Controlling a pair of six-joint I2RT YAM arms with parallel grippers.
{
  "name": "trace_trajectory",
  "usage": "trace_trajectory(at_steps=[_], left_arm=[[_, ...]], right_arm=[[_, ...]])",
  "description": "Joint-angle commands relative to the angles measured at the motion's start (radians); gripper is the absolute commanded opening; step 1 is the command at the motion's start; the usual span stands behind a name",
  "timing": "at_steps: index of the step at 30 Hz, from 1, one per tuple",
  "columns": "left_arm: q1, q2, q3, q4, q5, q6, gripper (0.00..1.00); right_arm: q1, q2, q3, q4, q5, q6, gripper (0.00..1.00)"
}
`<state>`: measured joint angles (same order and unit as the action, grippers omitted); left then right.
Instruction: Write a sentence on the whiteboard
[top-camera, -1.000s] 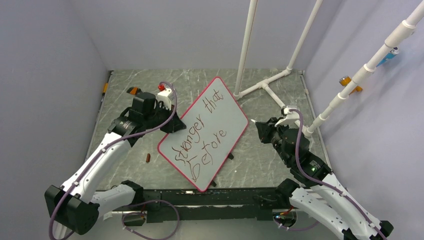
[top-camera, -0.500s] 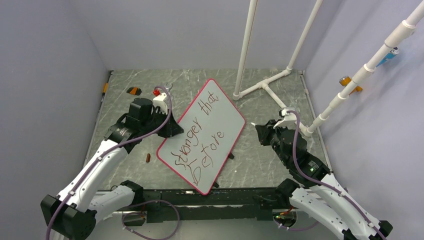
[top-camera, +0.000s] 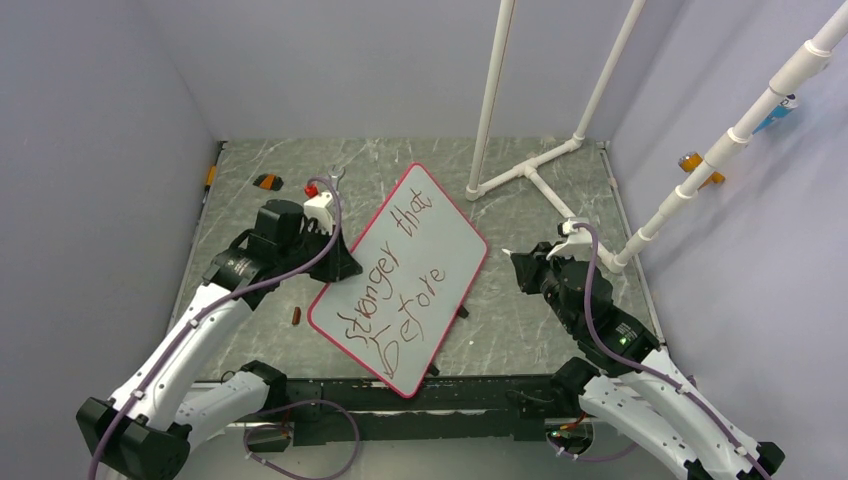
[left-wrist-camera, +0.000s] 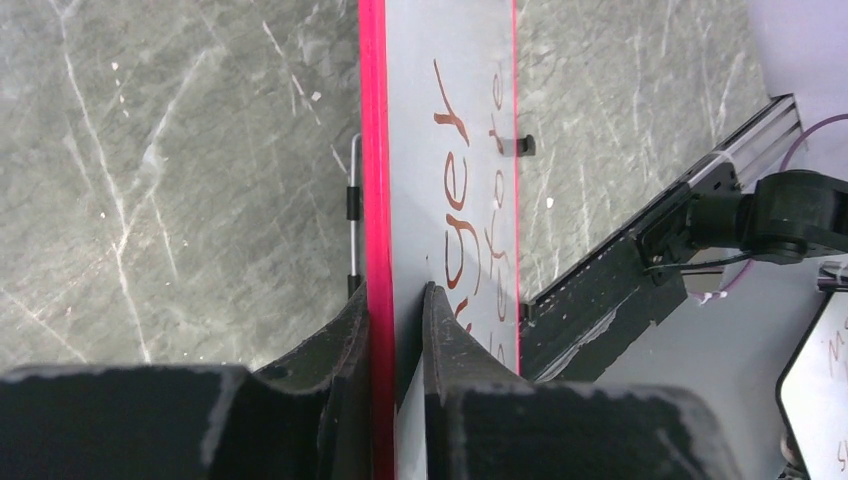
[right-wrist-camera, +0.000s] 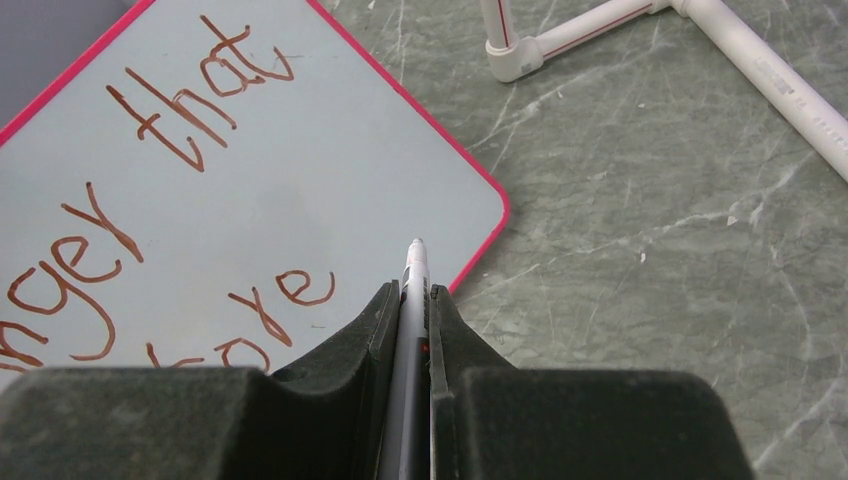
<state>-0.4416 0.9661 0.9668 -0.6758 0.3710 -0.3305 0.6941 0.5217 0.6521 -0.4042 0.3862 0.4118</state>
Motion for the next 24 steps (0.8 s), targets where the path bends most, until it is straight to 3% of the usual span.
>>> trace_trajectory(at_steps=[1,24], left_arm=[[-0.034,0.035,-0.045,-0.203,-0.024,0.126,0.2],[-0.034,0.074,-0.066,-0.118,0.041,0.129,0.37]], right_arm=[[-0.005,-0.008,-0.002,0.015,0.011,0.007,0.0],[-0.004,-0.004,-0.007,0.011,0.019,-0.001,0.0]])
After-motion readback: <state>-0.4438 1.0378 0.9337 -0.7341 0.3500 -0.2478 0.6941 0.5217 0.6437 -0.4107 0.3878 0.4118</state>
